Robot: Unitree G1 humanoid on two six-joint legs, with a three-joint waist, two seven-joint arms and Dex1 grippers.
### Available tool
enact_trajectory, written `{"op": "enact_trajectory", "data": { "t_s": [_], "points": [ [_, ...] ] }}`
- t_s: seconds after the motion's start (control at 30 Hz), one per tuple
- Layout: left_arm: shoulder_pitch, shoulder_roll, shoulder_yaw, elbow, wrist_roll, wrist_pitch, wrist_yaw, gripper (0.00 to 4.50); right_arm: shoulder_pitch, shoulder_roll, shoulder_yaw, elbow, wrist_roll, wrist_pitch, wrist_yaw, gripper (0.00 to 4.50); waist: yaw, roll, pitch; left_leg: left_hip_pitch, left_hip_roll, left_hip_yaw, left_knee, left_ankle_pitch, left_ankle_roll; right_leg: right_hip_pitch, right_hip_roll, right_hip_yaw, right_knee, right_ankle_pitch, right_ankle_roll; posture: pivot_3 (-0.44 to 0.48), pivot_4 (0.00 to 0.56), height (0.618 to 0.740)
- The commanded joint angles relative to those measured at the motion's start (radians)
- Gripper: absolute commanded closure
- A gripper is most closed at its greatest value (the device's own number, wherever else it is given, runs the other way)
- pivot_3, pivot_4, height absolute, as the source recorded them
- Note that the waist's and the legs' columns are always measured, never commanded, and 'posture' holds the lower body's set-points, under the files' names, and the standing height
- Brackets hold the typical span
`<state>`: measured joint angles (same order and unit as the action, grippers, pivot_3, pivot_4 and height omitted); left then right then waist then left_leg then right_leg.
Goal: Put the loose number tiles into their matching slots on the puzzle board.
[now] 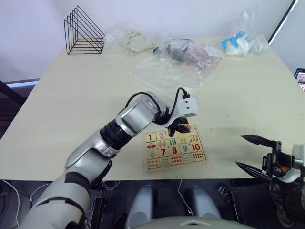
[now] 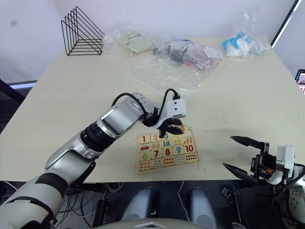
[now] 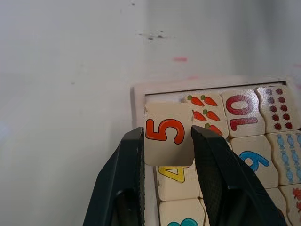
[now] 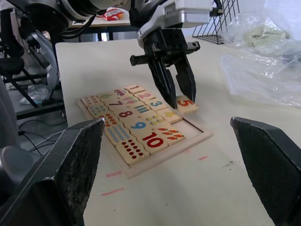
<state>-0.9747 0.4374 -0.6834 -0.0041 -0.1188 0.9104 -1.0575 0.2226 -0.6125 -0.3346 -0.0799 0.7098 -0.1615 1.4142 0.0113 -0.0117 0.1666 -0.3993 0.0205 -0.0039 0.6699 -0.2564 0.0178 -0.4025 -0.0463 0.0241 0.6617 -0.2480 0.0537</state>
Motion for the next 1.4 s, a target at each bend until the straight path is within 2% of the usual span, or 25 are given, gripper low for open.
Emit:
{"op": "enact_trajectory", "data": {
  "t_s": [0.03, 0.57, 1.4],
  "points": [
    [-0.028, -0.012, -0.01, -0.005, 0.012, 0.014, -0.014, 3.5, 0.006, 0.002, -0.026, -0.033, 0.007, -0.012, -0.008, 0.0, 0.0, 0.0, 0.0, 0.0, 0.0, 0.0, 0.0, 0.0, 0.0, 0.0, 0.0, 0.0, 0.0, 0.0, 0.0, 0.0, 0.15, 0.74],
    [-0.05, -0.066, -0.026, 0.057, 0.043, 0.014, -0.015, 3.5, 0.001, 0.01, -0.029, -0.015, 0.003, -0.023, -0.008, 0.0, 0.0, 0.0, 0.0, 0.0, 0.0, 0.0, 0.0, 0.0, 0.0, 0.0, 0.0, 0.0, 0.0, 0.0, 0.0, 0.0, 0.15, 0.74],
    [-0.029, -0.078, -0.028, 0.06, 0.065, -0.009, -0.016, 3.5, 0.003, 0.017, -0.026, -0.026, -0.009, -0.035, -0.037, 0.0, 0.0, 0.0, 0.0, 0.0, 0.0, 0.0, 0.0, 0.0, 0.0, 0.0, 0.0, 0.0, 0.0, 0.0, 0.0, 0.0, 0.15, 0.74]
  ]
}}
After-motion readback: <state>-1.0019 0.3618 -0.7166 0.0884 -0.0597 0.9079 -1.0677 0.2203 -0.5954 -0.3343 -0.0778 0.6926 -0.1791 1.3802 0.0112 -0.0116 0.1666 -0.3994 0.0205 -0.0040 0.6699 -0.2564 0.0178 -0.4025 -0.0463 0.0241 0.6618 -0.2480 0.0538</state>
